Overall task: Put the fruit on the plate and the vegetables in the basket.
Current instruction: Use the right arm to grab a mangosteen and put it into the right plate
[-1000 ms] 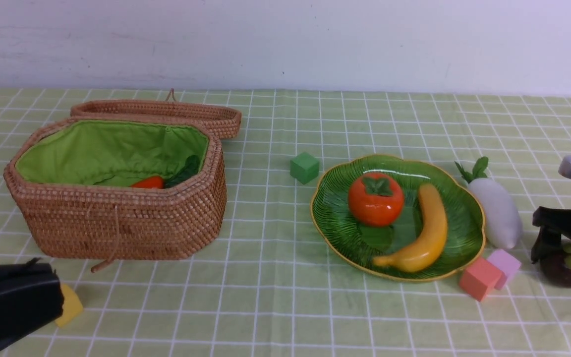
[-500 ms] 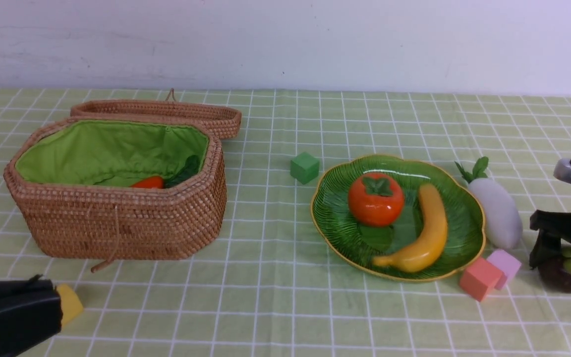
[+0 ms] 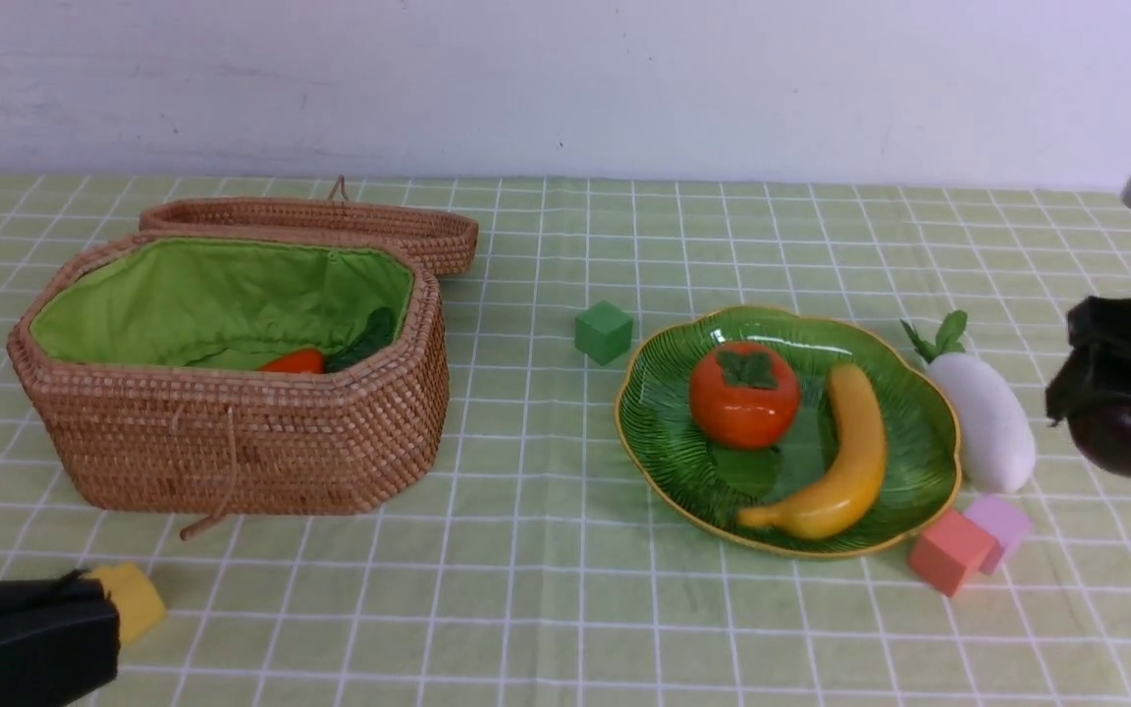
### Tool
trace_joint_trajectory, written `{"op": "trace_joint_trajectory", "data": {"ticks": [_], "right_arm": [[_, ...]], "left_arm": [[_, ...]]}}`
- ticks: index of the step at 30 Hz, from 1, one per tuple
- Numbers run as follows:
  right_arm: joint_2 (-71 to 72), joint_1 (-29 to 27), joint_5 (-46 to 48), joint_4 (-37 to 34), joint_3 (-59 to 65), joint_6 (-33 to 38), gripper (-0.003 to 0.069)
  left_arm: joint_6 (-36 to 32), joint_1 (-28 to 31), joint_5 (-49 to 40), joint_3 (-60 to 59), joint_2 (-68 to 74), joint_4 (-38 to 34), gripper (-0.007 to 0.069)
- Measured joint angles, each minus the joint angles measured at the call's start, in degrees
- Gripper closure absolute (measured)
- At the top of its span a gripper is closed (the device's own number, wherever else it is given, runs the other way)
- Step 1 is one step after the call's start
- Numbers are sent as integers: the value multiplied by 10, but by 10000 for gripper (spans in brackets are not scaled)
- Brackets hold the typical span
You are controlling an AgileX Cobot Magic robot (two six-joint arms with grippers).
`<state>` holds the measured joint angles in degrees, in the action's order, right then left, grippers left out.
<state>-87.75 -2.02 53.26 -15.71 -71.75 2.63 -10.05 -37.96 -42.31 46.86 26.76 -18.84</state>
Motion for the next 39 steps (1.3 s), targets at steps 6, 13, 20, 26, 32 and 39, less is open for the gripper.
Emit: {"op": "trace_joint_trajectory", "data": {"ticks": [6, 13, 20, 26, 32, 39], "right_arm": [[-2, 149, 3, -24, -86, -6, 95], [-113, 313, -42, -29, -289, -8, 95], [-282, 393, -87, -37, -510, 25, 95], [-408, 423, -144, -41, -643, 42, 95], [-477, 435, -198, -43, -679, 48, 95], [-517, 439, -219, -43, -681, 49, 97]], "left_arm": [[86, 0, 0, 0, 0, 107, 632], [308, 0, -12, 0, 0, 356, 632], [496, 0, -43, 0, 0, 539, 632], [536, 0, -54, 0, 0, 571, 631], [538, 0, -55, 0, 0, 571, 631], [538, 0, -55, 0, 0, 571, 631]]}}
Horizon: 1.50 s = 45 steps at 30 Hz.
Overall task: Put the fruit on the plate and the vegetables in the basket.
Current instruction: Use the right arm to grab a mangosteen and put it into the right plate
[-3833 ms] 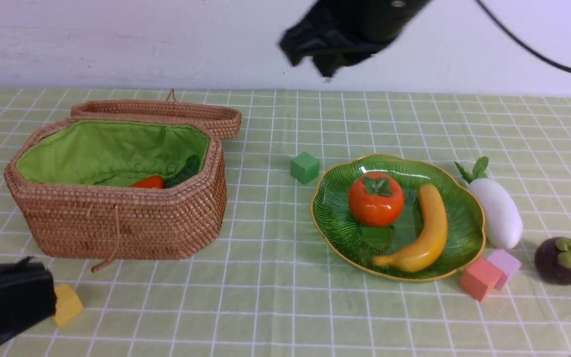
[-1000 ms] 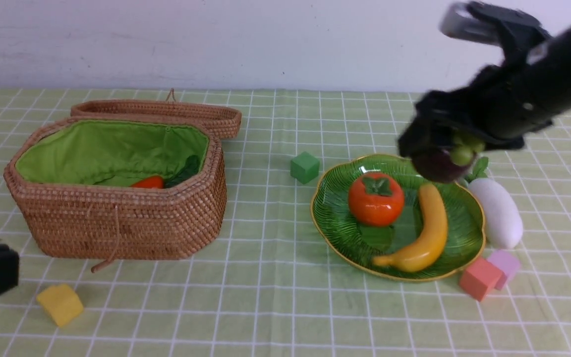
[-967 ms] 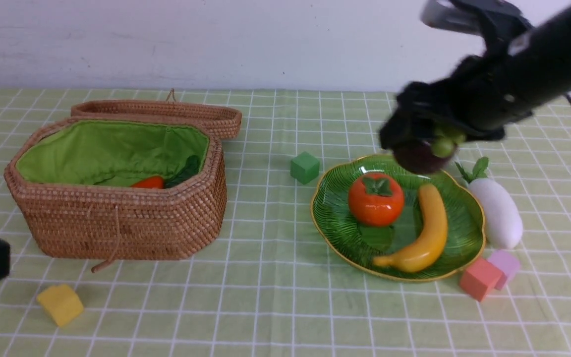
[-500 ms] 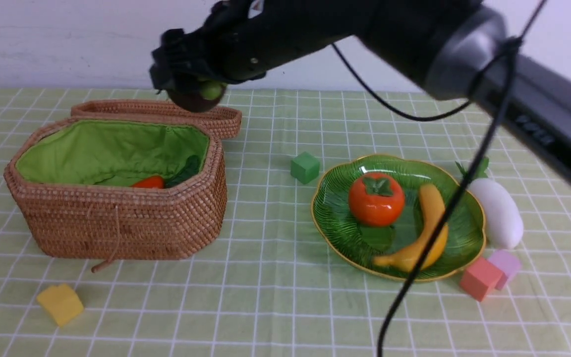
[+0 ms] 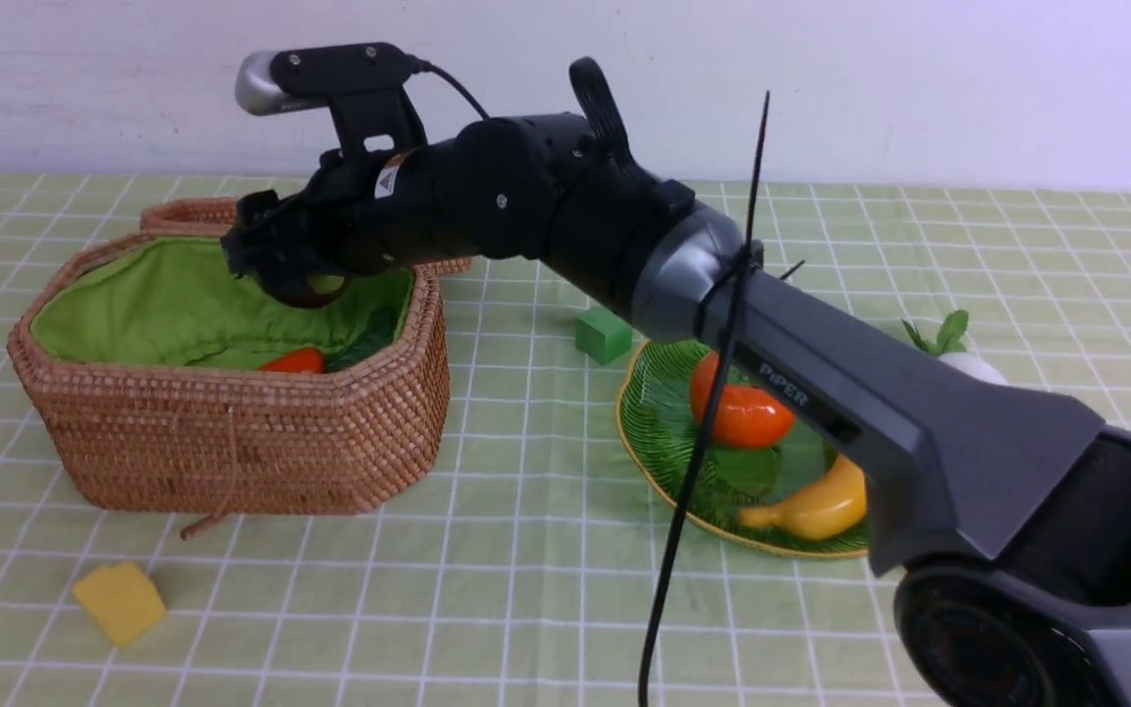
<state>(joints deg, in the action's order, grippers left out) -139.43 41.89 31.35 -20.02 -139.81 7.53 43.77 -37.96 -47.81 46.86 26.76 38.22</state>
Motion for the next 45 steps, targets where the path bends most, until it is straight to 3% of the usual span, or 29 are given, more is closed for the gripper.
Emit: {"op": "trace_joint_trajectory", "data": {"ticks": [9, 15, 17, 20, 27, 30, 37, 45], "right_arm": [[11, -1, 37, 28, -5, 0, 97], [87, -24, 238, 139, -11, -20, 97], [126, -54, 345, 190, -16, -43, 97], [147, -92, 393, 225, -10, -64, 97], [204, -170, 402, 221, 156, -97, 97], [211, -199, 393, 219, 232, -107, 97], [207, -272, 262, 217, 305, -167, 97], [177, -294, 249, 204, 306, -178, 97]], "left_arm": [[-2, 0, -5, 0, 0, 0, 631], [-6, 0, -1, 0, 0, -12, 631], [-29, 0, 10, 0, 0, -43, 631], [-79, 0, 30, 0, 0, -94, 631], [-211, 0, 57, 0, 0, -211, 631], [-242, 0, 57, 0, 0, -230, 631], [-257, 0, 55, 0, 0, -243, 629], [-257, 0, 55, 0, 0, -254, 627]]}}
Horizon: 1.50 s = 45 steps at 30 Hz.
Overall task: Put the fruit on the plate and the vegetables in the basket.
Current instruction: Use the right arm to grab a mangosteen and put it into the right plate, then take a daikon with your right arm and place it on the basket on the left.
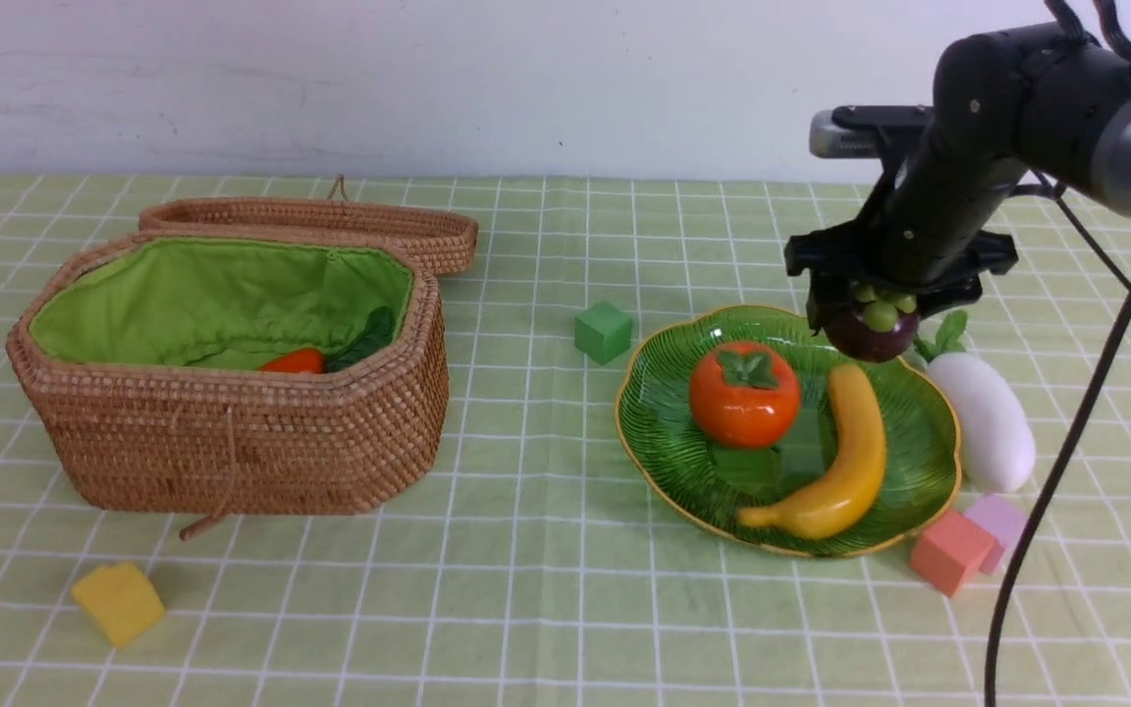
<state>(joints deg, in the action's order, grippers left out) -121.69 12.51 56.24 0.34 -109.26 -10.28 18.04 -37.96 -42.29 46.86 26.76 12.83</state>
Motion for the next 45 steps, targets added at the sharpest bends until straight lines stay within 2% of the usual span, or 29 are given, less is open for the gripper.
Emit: {"op": "trace_joint_trajectory", "data": {"ticks": [11, 13, 16, 19, 23, 26, 30, 32, 34, 37, 41, 45], "right_arm": [[-24, 2, 34, -28, 1, -2, 95], [-24, 2, 46, -29, 1, -2, 69], [-20, 2, 73, -29, 1, -1, -5], [-2, 2, 91, -29, 1, 13, -21], [29, 2, 96, -28, 0, 25, 6], [68, 2, 107, -15, -1, 43, 64], [100, 2, 133, 39, -1, 47, 102], [111, -7, 144, 91, -1, 40, 109], [112, -34, 144, 111, -1, 20, 111], [111, -81, 143, 99, 18, 2, 111], [95, -130, 127, 47, 46, 2, 111], [54, -159, 90, -34, 60, 26, 88]], "left_arm": [[0, 0, 0, 0, 0, -14, 622], [0, 0, 0, 0, 0, -14, 621], [0, 0, 0, 0, 0, -15, 621], [0, 0, 2, 0, 0, -16, 621], [0, 0, 4, 0, 0, -16, 619], [0, 0, 4, 0, 0, -17, 620], [0, 0, 4, 0, 0, -20, 618], [0, 0, 4, 0, 0, -26, 618], [-1, 0, 4, 0, 0, -40, 617], [-25, 0, 4, 0, 0, -72, 617], [-81, 0, 5, 0, 1, -137, 617], [-175, 0, 25, 0, 4, -248, 613]]}}
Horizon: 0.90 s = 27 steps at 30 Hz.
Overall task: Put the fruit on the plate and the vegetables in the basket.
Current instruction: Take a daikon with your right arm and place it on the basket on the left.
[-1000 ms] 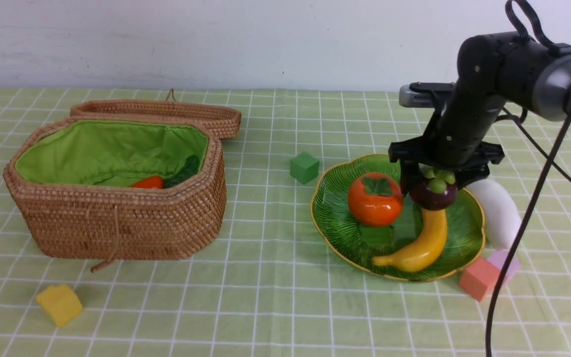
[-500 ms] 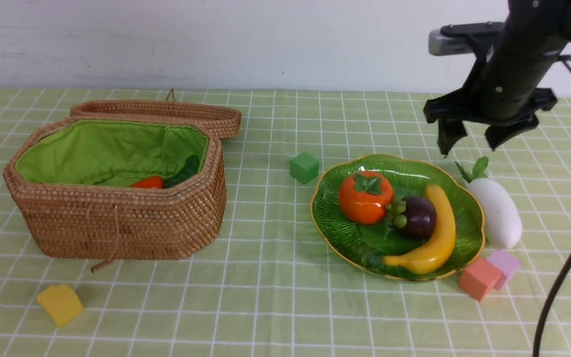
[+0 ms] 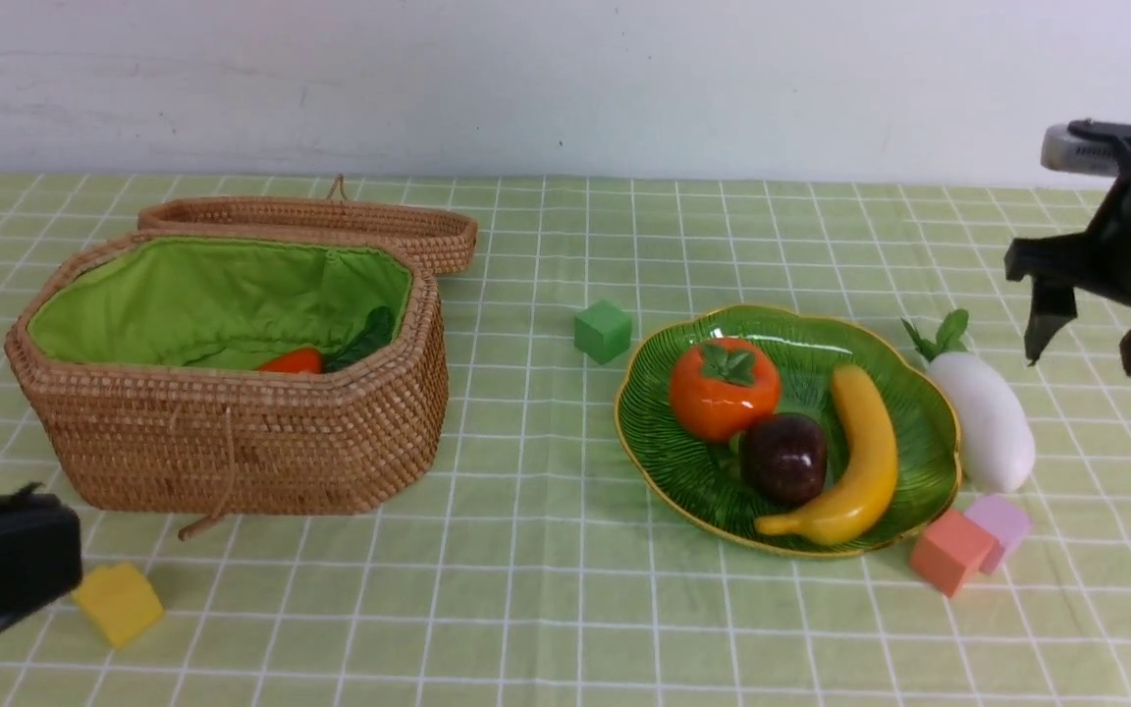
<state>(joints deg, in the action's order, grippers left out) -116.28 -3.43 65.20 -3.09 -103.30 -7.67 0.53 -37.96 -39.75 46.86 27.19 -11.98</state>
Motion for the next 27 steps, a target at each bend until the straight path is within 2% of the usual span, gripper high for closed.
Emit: {"op": "trace_joint_trajectory", "data": {"ticks": [3, 7, 18, 27], "right_arm": [[-21, -4, -35, -38, 0, 19, 64], [-38, -4, -76, -56, 1, 22, 60], [-80, -4, -105, -85, 1, 28, 66], [-96, -4, -120, -79, 1, 28, 66]], "left_arm": [[-47, 0, 31, 0, 0, -66, 610], [-84, 0, 72, 0, 0, -103, 609], [-92, 0, 85, 0, 0, -109, 606], [-93, 0, 85, 0, 0, -112, 606]]}}
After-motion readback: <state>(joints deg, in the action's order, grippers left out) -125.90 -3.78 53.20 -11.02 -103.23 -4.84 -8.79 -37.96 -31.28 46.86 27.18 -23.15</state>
